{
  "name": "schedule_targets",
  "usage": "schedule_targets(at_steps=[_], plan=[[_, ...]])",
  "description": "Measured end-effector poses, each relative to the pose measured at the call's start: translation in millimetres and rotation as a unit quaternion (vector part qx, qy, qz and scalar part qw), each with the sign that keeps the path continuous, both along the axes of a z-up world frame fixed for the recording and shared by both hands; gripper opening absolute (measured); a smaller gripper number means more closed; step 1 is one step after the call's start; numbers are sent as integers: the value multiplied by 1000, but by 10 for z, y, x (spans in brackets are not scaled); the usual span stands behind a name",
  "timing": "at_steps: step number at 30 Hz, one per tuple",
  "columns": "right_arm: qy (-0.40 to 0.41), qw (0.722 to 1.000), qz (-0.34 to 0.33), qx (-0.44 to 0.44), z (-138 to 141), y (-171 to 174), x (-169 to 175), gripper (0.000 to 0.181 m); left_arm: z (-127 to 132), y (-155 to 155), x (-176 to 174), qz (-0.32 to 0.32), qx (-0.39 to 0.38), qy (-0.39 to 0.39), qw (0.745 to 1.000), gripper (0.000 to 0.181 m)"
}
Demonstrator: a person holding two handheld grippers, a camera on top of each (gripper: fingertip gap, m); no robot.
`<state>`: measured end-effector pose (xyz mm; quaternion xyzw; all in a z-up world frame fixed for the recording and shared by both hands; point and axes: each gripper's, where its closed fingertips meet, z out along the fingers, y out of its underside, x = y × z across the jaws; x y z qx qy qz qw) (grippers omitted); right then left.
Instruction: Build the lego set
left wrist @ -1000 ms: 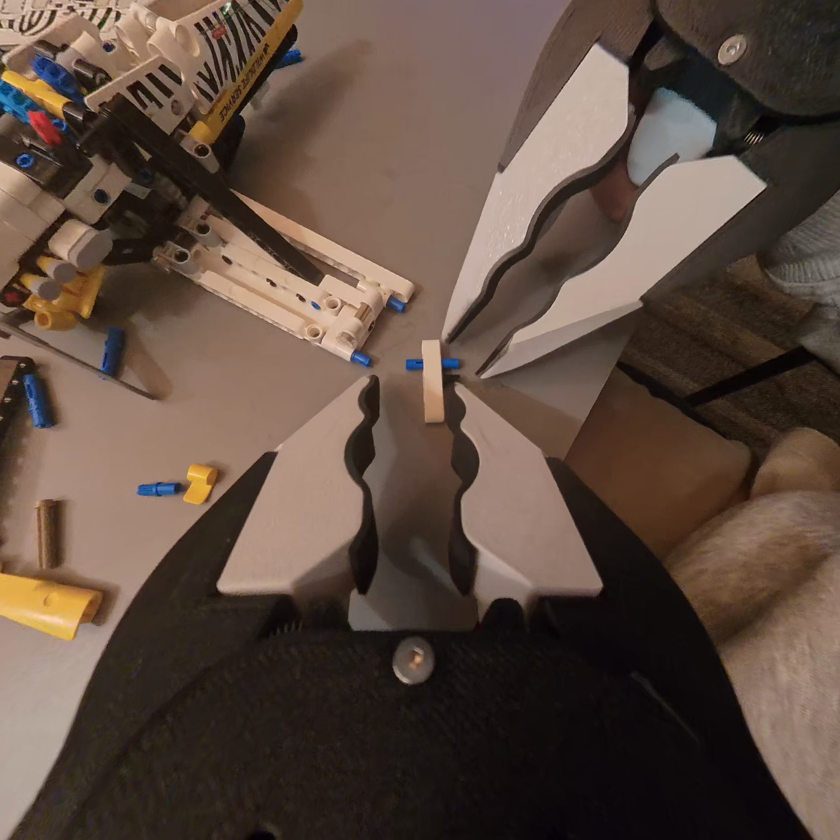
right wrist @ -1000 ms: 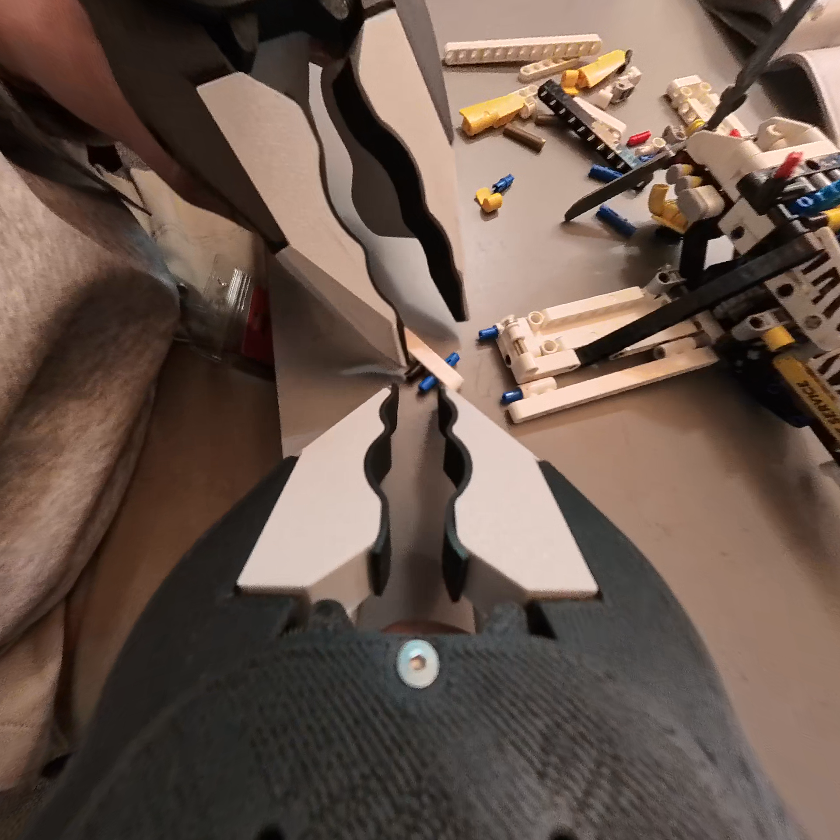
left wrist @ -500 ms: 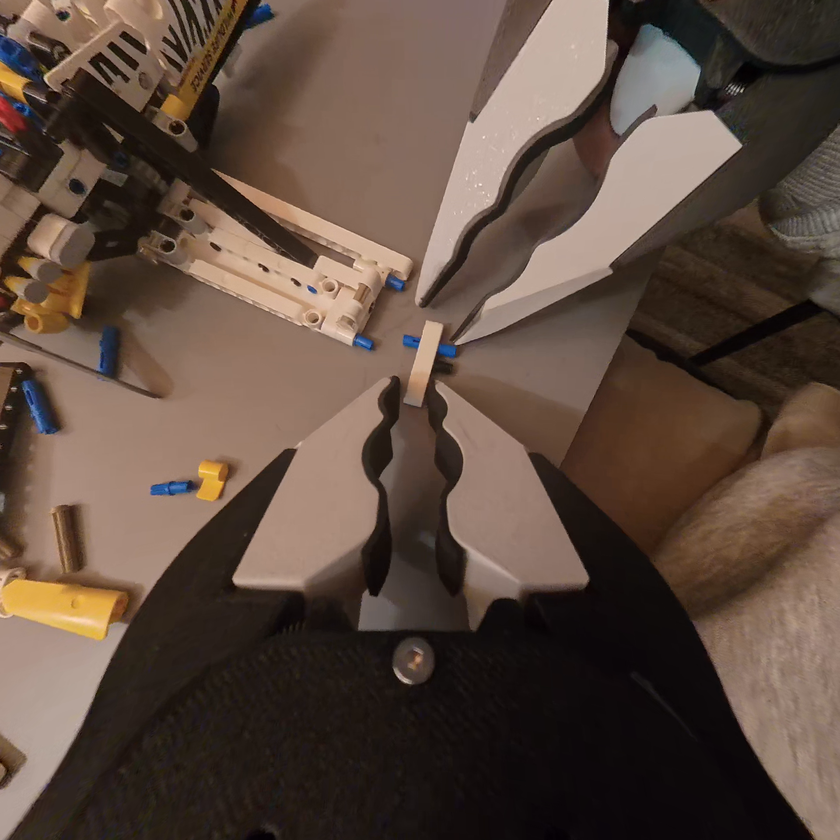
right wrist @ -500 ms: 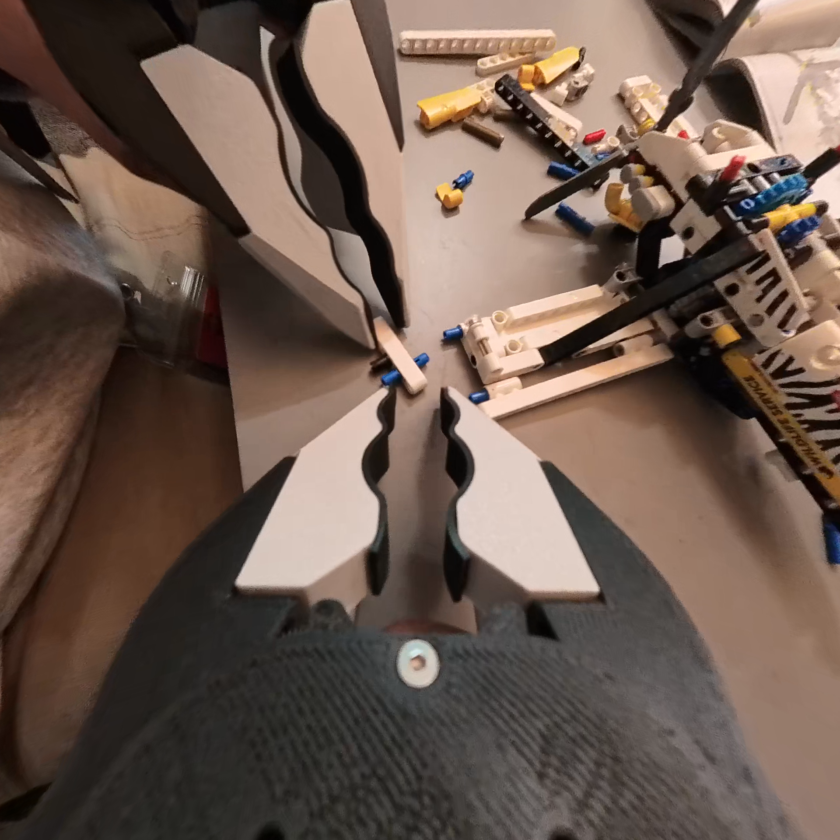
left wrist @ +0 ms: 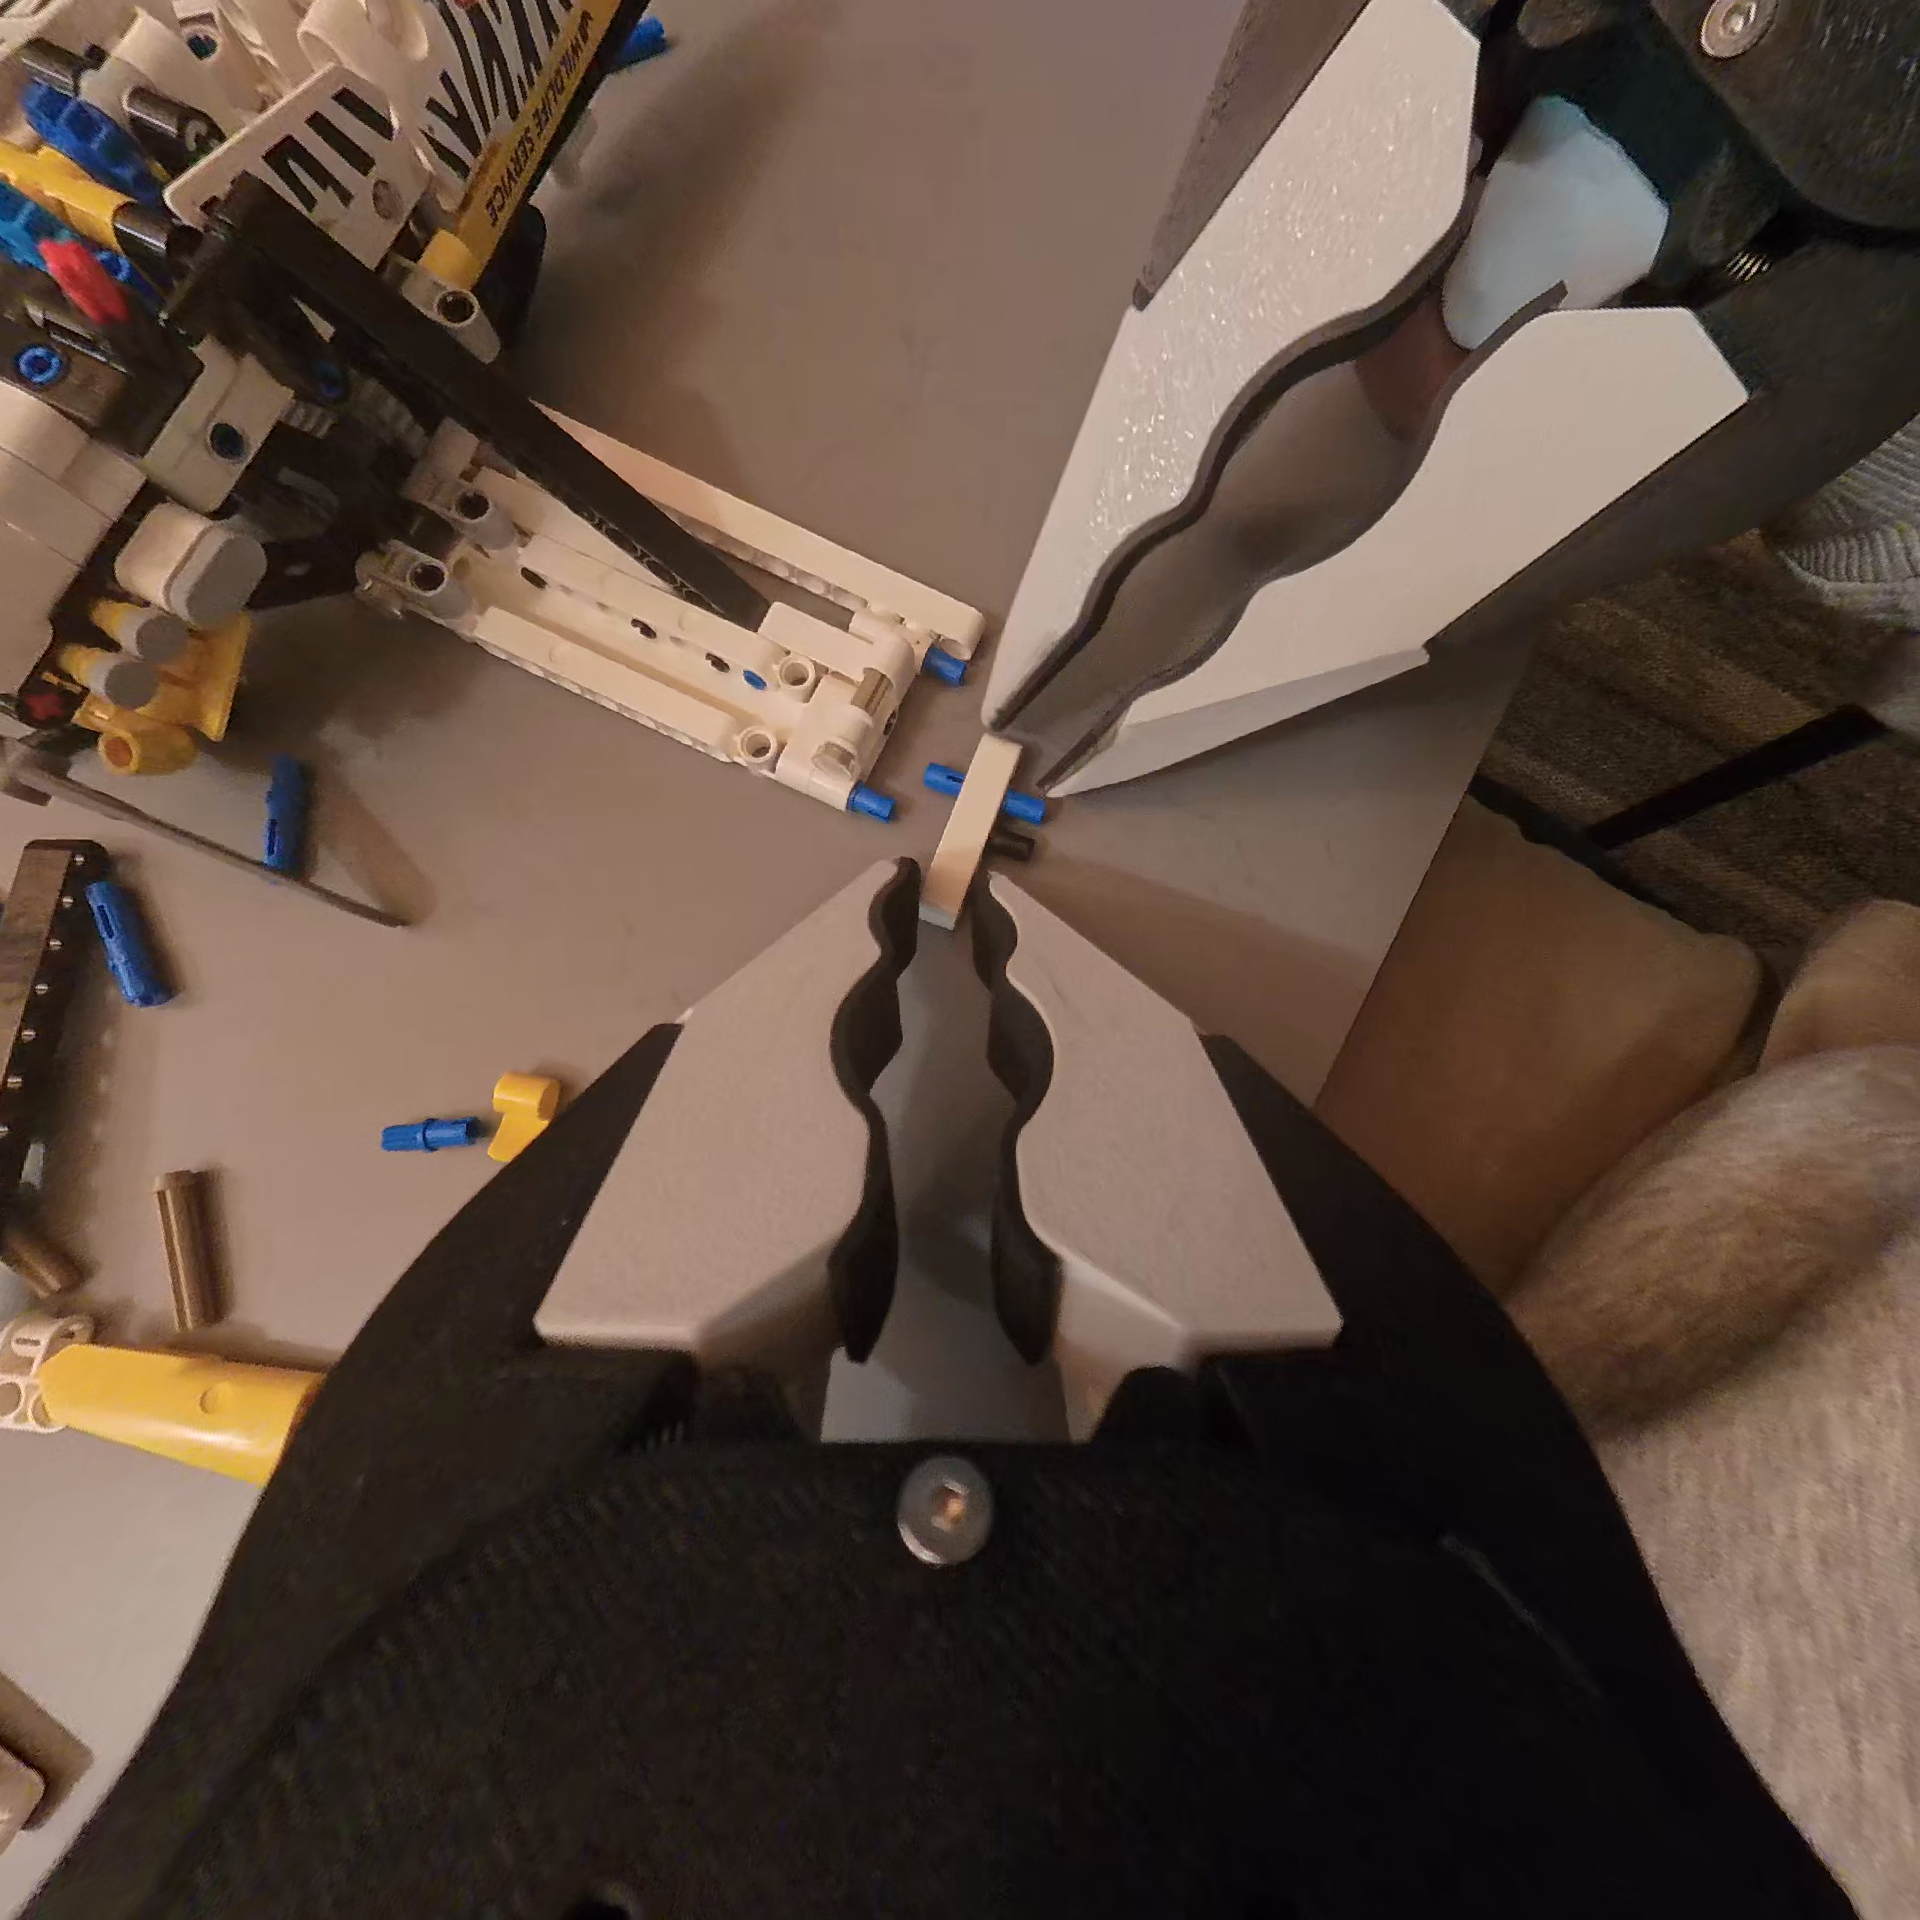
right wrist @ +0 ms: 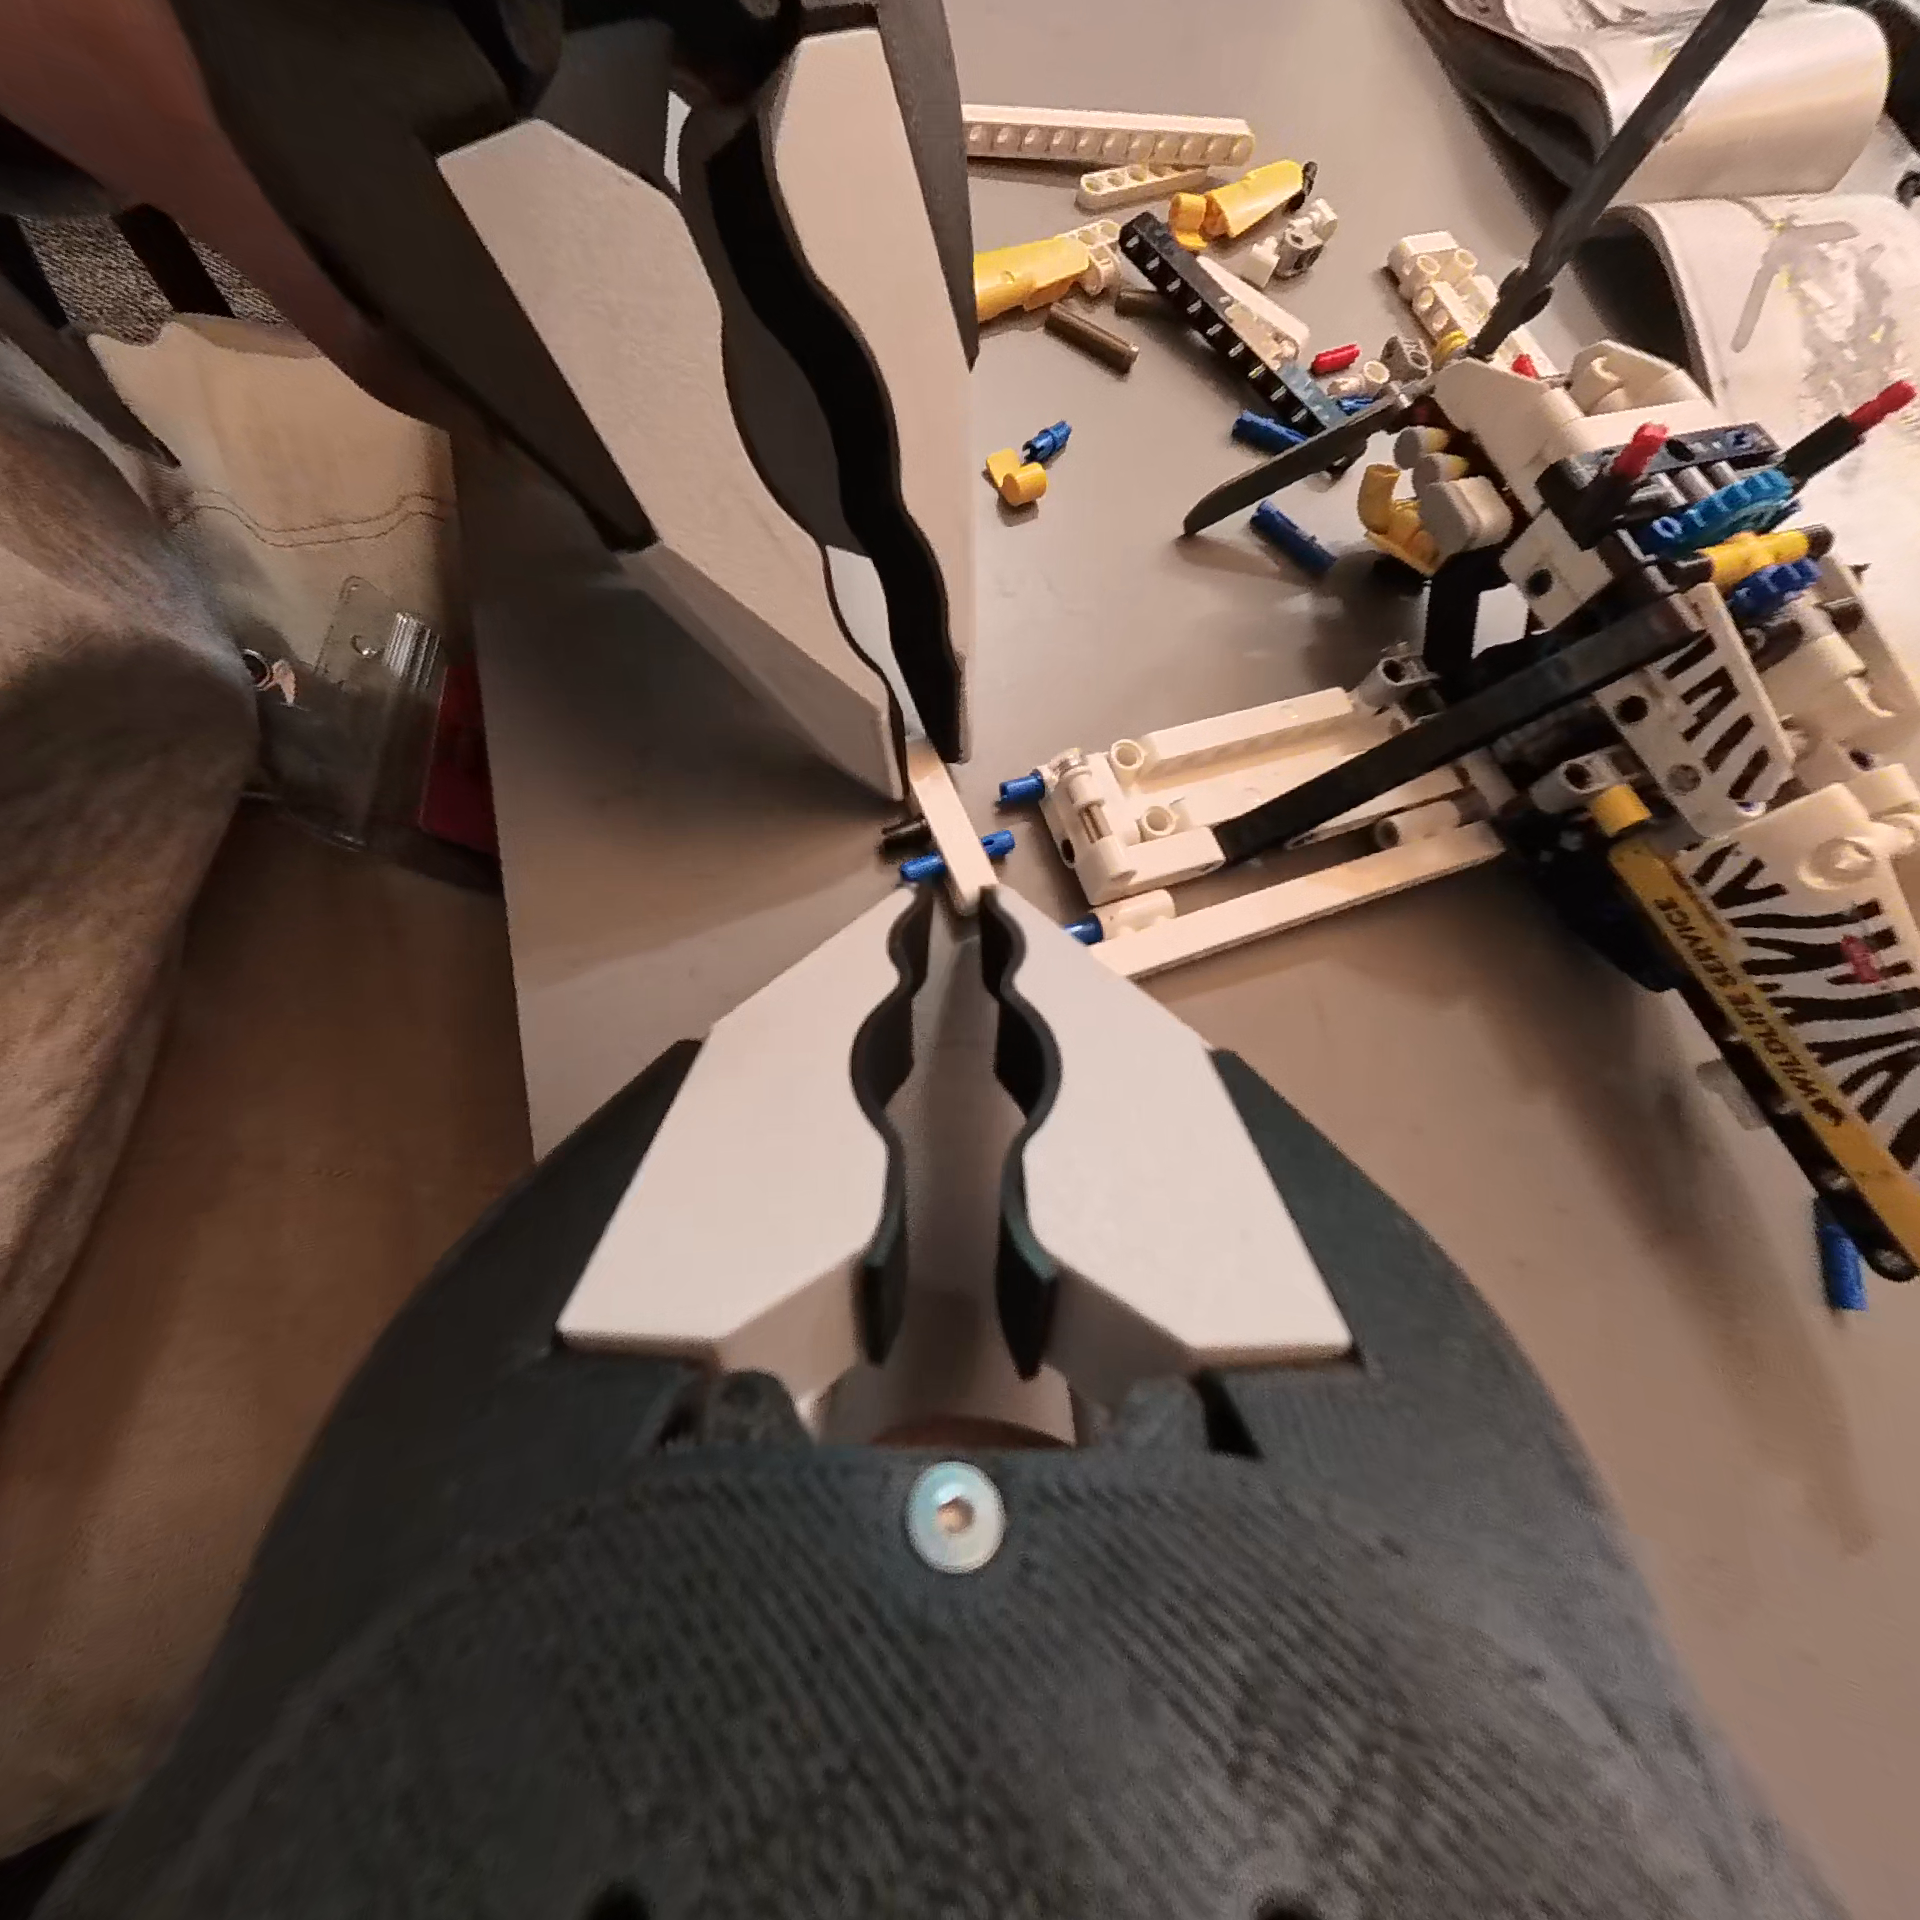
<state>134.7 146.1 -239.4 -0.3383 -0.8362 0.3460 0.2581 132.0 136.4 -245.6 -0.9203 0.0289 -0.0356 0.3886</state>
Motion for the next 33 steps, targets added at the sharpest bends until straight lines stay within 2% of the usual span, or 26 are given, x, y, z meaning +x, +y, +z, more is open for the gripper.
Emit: schedule_targets(at_steps=[6, 14, 20, 27, 33], plan=[[4, 1000, -6, -8, 27, 16, -12, 17, 0, 6, 27, -7, -1, -10, 1000, 8], [-2, 1000, -9, -1, -3, 34, 5, 8, -2, 38, 34, -11, -1, -8, 1000, 11], [-2, 1000, -20, -7, 8, 88, 10, 9, -1, 39, 20, -6, 0, -8, 1000, 15], [1, 1000, -23, -9, 16, 102, 8, 15, 1, 41, 6, 0, 1, -8, 1000, 11], [-24, 999, -17, -13, -38, 104, 53, 11, 10, 43, 45, -12, 5, 5, 1000, 7]])
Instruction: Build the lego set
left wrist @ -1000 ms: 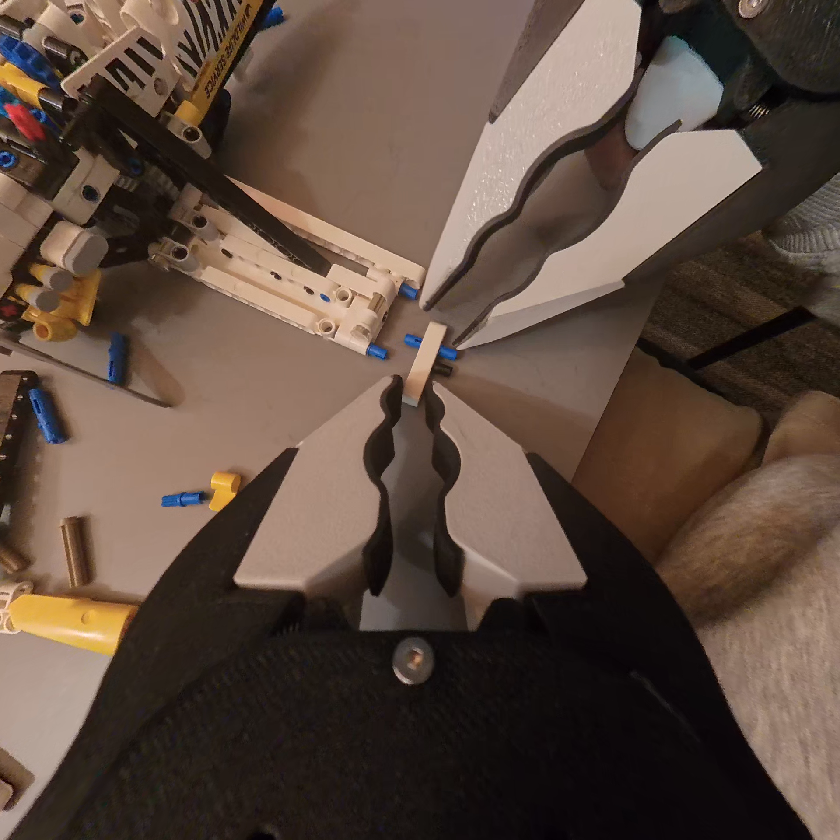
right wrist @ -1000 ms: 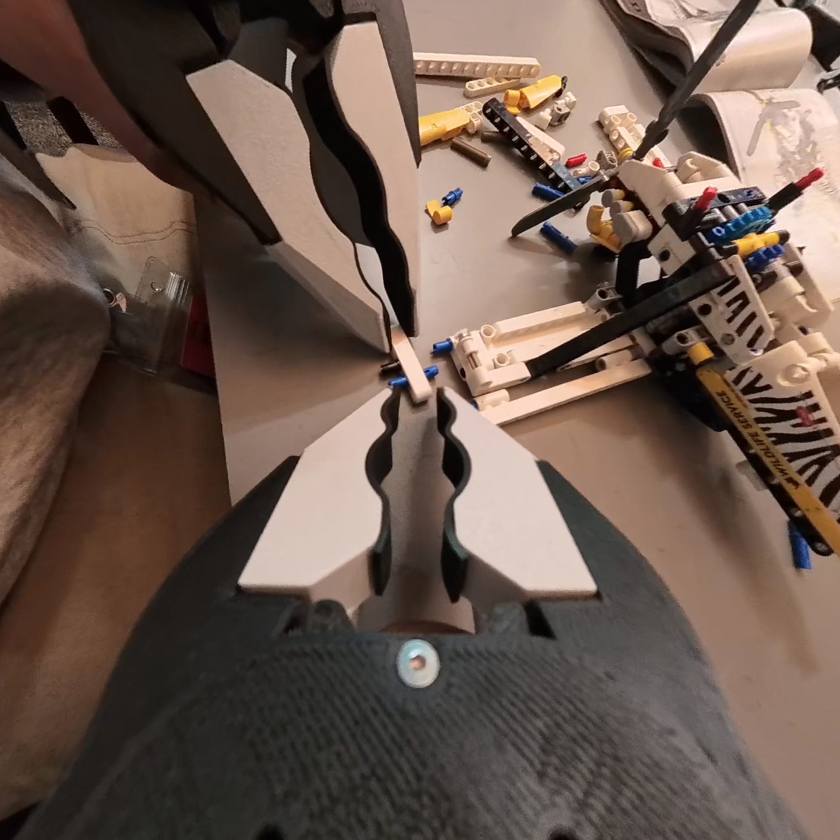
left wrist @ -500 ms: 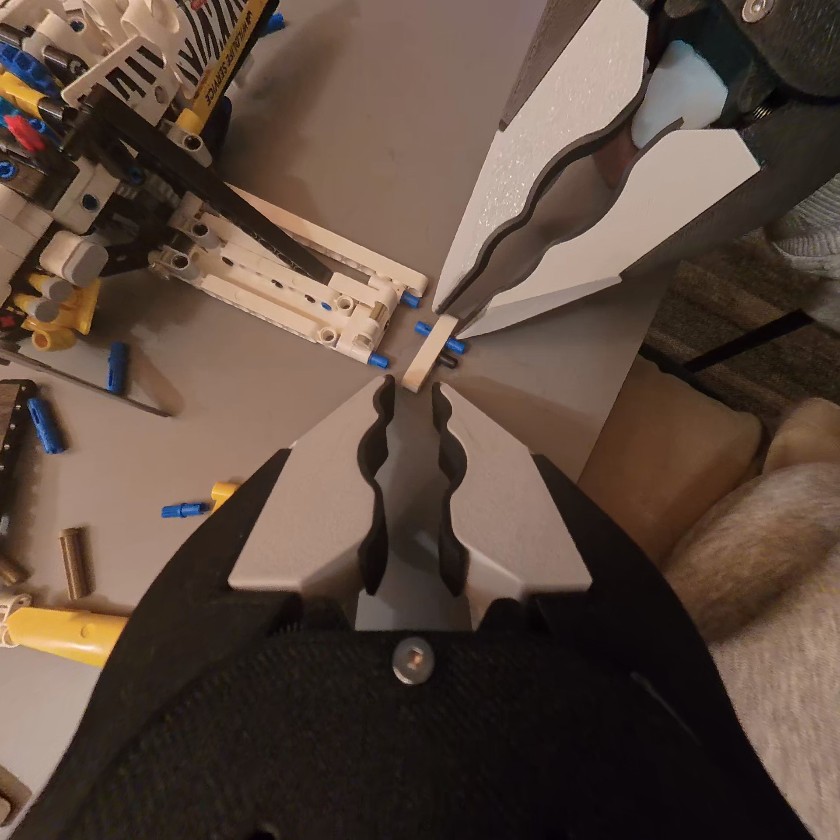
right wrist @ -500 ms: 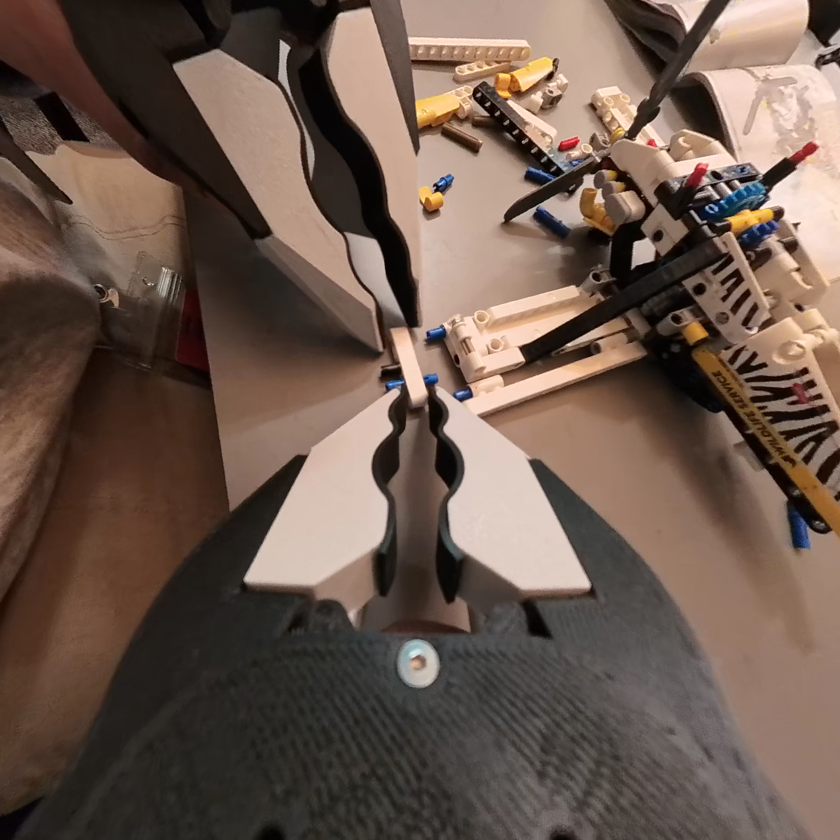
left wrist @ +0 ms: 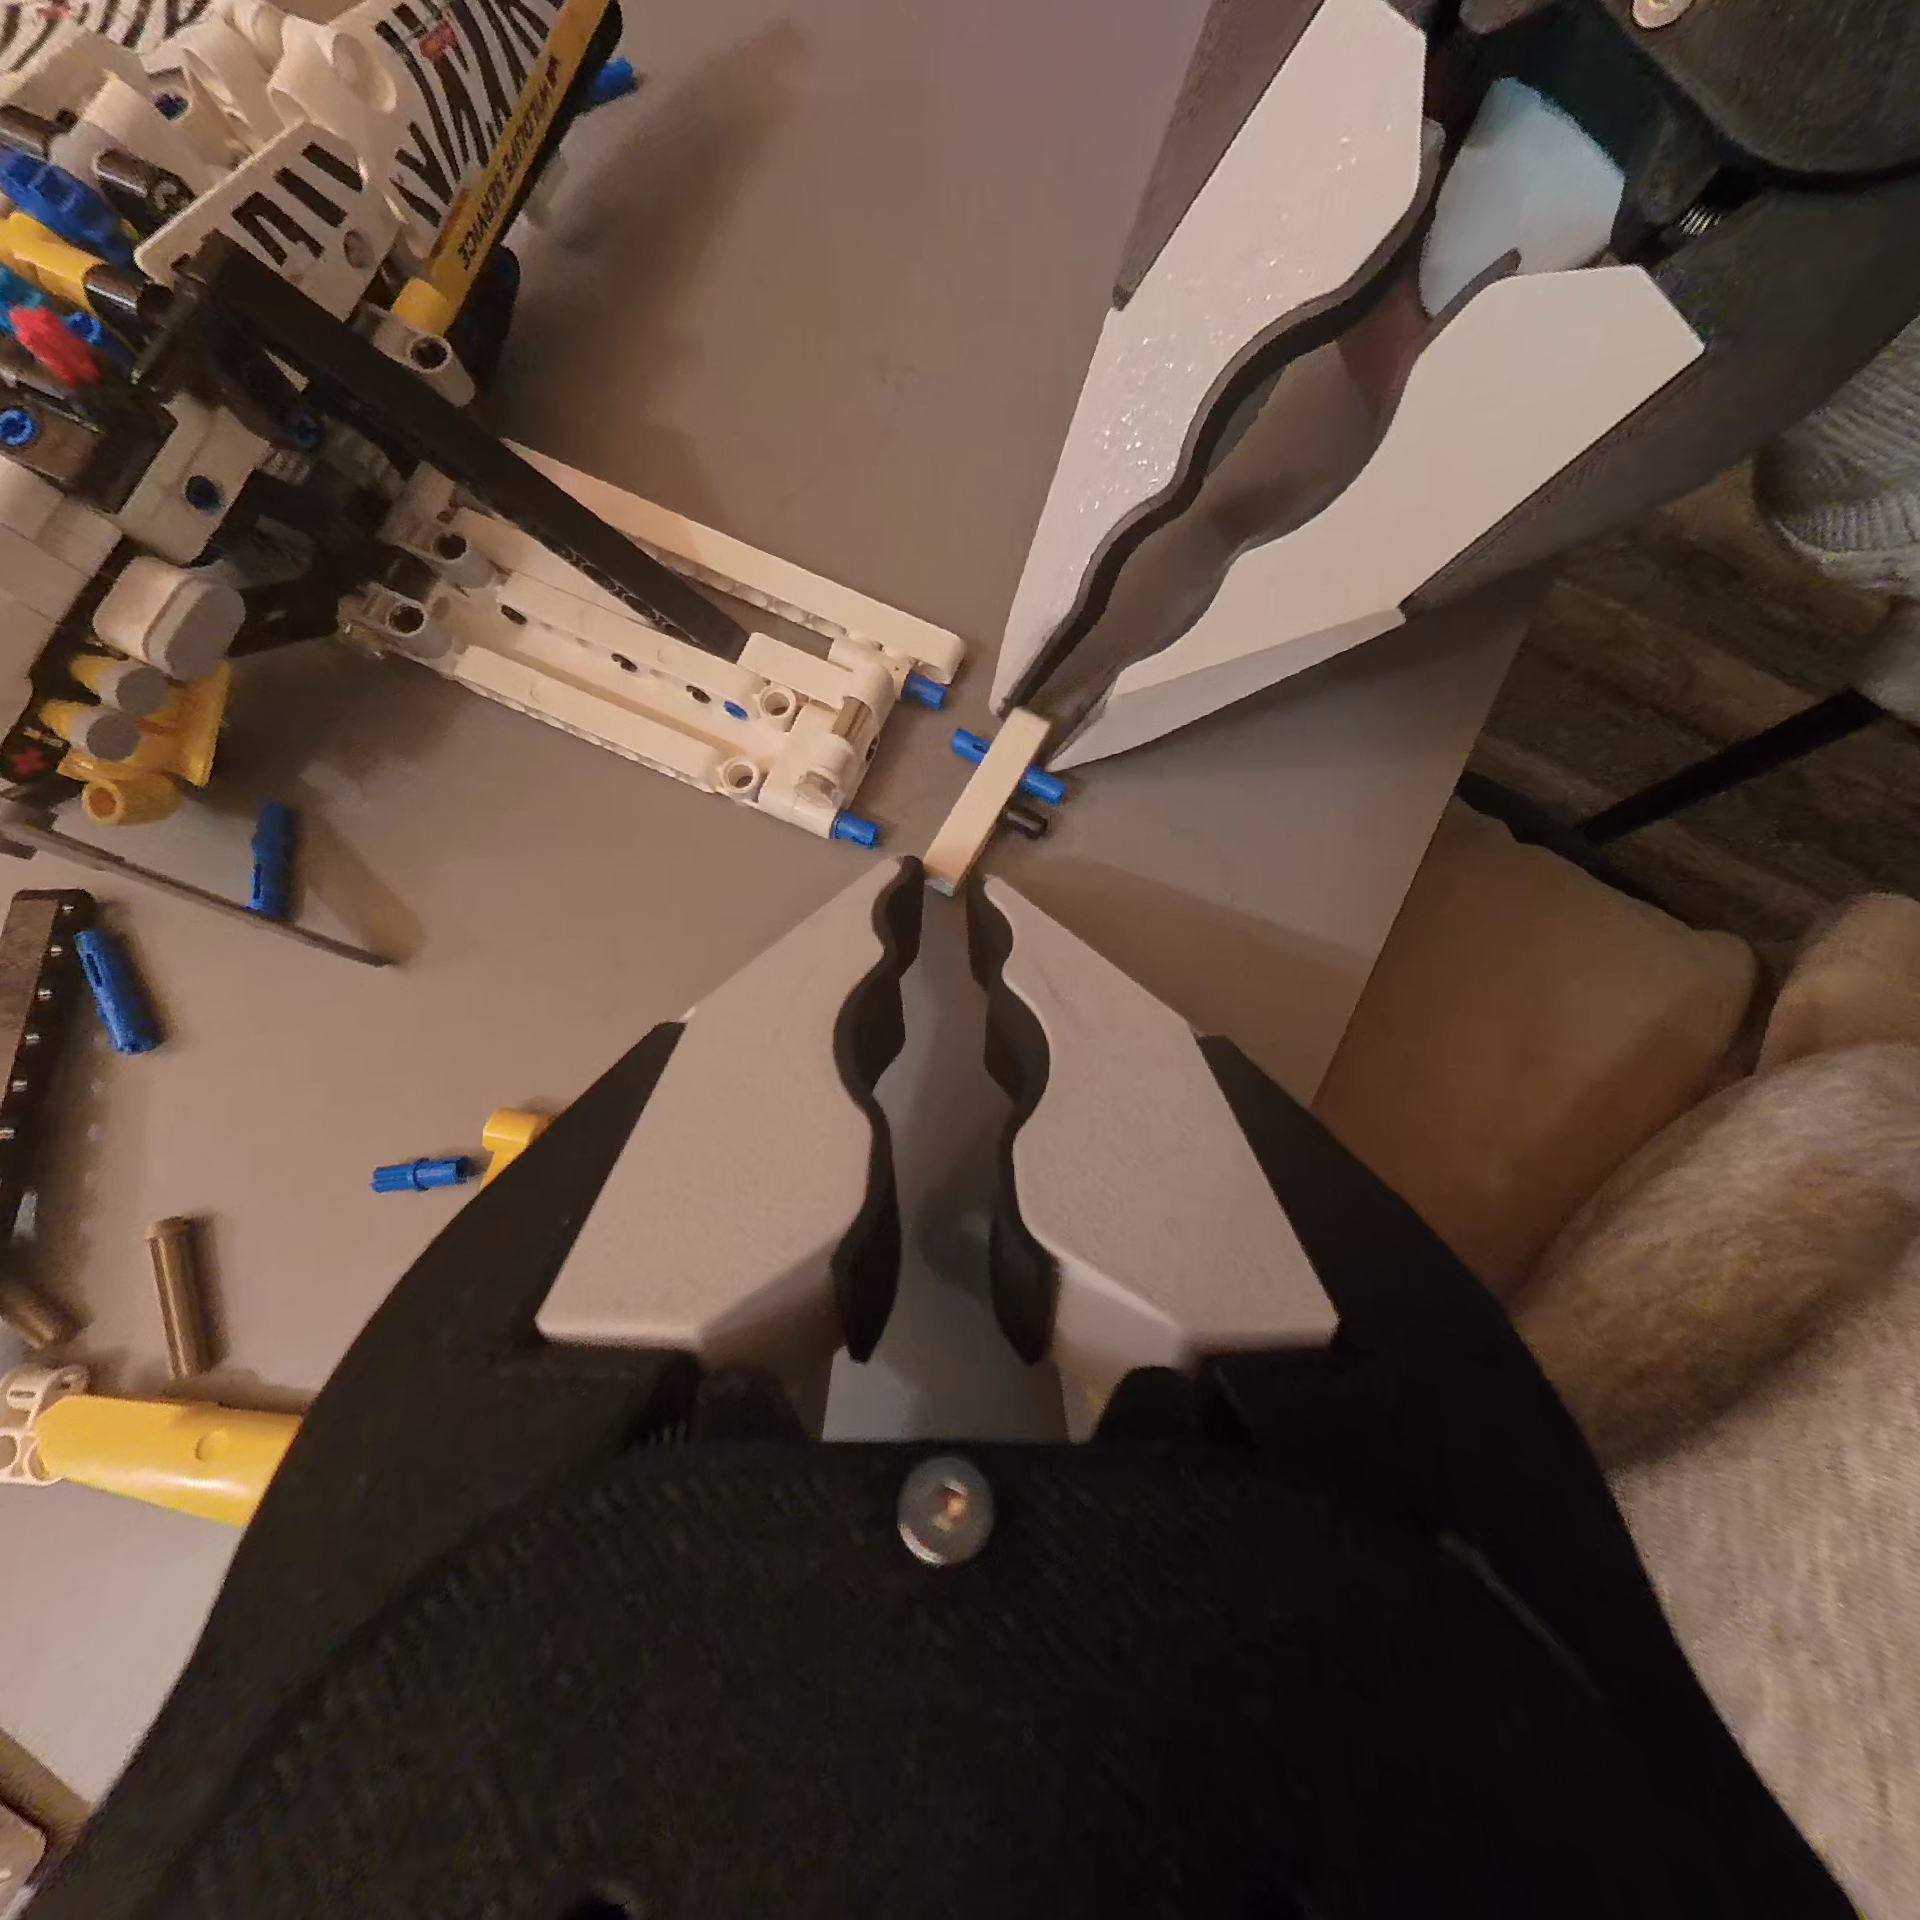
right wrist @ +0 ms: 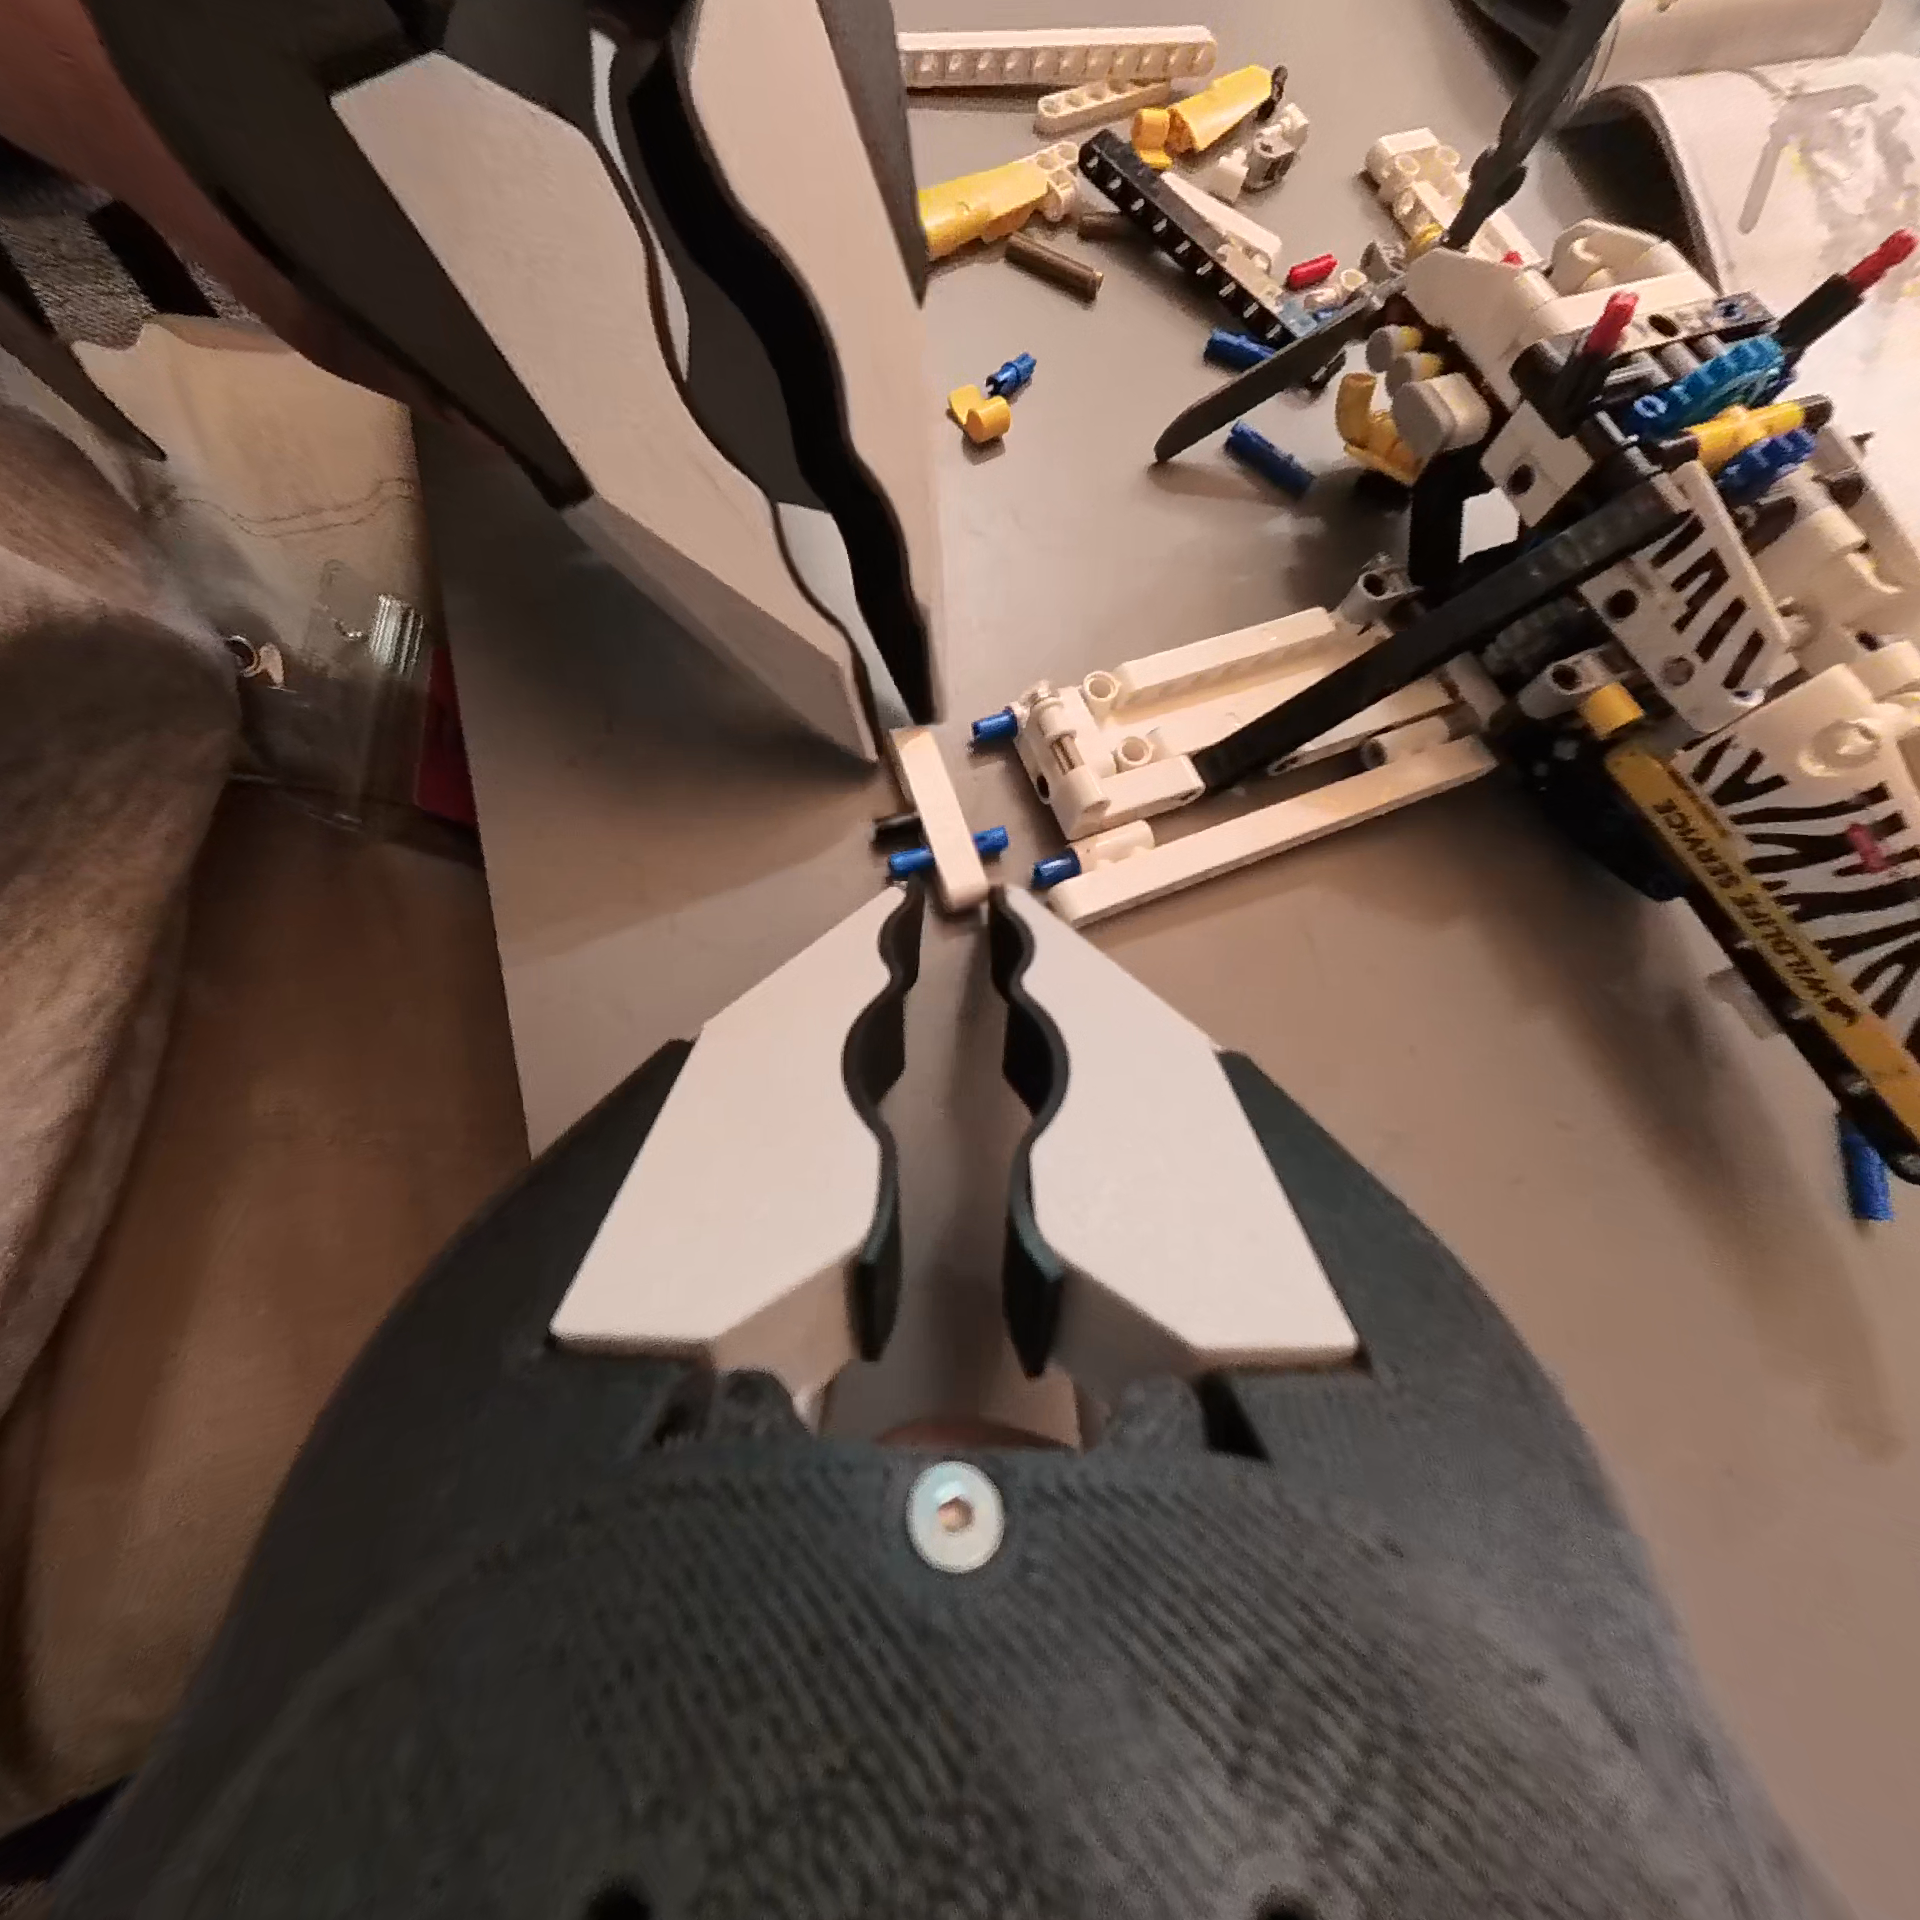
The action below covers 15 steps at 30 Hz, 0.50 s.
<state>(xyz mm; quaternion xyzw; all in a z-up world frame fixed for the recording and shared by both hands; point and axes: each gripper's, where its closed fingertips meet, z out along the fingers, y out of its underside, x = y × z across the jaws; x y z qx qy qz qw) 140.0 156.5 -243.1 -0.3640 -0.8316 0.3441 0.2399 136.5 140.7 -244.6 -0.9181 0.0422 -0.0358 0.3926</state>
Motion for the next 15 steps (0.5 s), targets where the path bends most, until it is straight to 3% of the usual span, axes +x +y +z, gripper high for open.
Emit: schedule_targets(at_steps=[5, 11, 15], plan=[[6, 1000, 3, -13, 43, -29, 13, 7, -3, 3, -13, 5, 0, 10, 1000, 6], [64, 993, 3, -99, 361, -124, -34, 6, -11, 15, 64, -6, -3, 1, 1000, 2], [63, 995, -13, -77, 312, -122, -90, 7, -3, 26, 160, -19, -2, -19, 1000, 3]])
